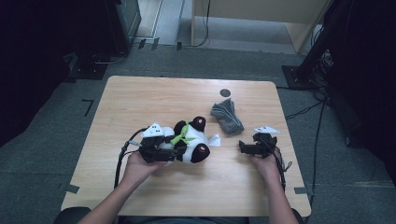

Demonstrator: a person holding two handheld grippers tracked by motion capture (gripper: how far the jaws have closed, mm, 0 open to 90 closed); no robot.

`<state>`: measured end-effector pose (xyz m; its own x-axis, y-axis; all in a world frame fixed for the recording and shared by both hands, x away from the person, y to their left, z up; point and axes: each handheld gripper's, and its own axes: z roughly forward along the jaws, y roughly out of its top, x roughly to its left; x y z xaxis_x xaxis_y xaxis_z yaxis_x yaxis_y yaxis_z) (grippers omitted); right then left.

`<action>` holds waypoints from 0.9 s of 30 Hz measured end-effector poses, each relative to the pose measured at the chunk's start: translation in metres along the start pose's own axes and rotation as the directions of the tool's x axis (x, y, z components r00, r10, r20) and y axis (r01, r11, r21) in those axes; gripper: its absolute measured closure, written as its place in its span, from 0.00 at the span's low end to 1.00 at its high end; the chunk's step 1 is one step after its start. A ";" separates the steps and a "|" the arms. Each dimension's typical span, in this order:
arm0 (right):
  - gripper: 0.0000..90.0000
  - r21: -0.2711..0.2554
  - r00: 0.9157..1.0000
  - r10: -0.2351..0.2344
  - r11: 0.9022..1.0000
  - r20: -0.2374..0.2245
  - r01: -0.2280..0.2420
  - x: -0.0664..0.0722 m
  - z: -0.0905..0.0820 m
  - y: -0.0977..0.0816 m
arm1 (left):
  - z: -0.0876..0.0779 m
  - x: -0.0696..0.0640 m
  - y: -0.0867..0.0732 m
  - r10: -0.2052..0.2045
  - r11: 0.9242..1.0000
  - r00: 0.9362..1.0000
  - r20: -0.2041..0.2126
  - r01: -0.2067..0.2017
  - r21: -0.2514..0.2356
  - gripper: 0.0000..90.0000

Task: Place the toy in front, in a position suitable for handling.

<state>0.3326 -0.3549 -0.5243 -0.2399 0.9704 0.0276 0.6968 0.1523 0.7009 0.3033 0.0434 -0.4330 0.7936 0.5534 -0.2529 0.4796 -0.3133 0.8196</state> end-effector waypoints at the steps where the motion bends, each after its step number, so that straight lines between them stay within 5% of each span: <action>1: 0.01 0.006 1.000 -0.002 1.000 -0.002 0.002 0.000 0.000 0.001 | -0.003 0.000 0.001 -0.002 1.000 1.000 -0.007 0.001 -0.010 0.35; 8: 0.20 0.023 1.000 -0.008 1.000 0.002 0.008 -0.004 -0.006 0.009 | -0.022 0.011 0.006 -0.023 0.999 0.999 -0.023 0.022 -0.046 0.31; 11: 0.28 0.018 0.999 0.030 0.999 -0.022 -0.029 -0.009 -0.010 0.017 | -0.028 0.016 0.005 -0.026 0.998 0.999 -0.047 0.023 -0.055 0.31; 16: 0.28 -0.089 0.999 0.021 0.996 -0.038 -0.025 -0.004 -0.022 0.033 | -0.040 0.025 -0.001 -0.035 0.998 0.996 -0.087 0.030 -0.063 0.31; 20: 0.28 -0.107 0.998 -0.016 0.994 -0.057 0.009 0.001 -0.018 0.047 | -0.049 0.032 -0.006 -0.051 0.997 0.993 -0.111 0.044 -0.067 0.31; 27: 0.30 -0.107 0.992 -0.010 0.994 -0.123 -0.003 0.009 -0.005 0.074 | -0.055 0.045 -0.021 -0.070 0.997 0.986 -0.151 0.064 -0.048 0.34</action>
<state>0.3782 -0.3360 -0.4687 -0.3286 0.9383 0.1078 0.6210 0.1286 0.7732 0.3086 0.1172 -0.4337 0.6924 0.6840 -0.2296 0.5108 -0.2400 0.8255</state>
